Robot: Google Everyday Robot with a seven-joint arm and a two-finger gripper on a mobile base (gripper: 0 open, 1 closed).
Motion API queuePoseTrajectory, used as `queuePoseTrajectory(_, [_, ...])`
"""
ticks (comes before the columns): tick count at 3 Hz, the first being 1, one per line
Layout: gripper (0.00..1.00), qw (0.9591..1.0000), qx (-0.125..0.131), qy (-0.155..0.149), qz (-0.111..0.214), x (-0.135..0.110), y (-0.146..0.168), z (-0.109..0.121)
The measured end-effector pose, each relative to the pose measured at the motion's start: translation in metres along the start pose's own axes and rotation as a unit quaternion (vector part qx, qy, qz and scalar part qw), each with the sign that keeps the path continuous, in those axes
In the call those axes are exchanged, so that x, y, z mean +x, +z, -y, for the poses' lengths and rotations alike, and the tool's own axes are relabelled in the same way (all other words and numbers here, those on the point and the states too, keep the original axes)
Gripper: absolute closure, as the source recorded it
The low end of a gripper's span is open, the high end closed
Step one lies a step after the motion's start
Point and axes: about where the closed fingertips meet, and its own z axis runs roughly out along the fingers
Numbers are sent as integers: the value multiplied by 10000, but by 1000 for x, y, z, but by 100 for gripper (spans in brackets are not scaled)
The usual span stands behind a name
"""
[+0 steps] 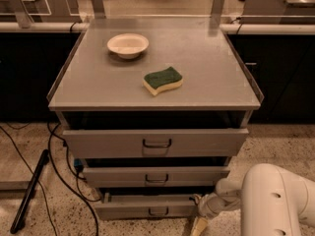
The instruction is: Open bottom drawer
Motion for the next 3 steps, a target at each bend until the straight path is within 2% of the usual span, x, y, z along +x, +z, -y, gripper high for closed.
queuePoseTrajectory(3, [0,9999,-73,77,101,-1,-6,-6])
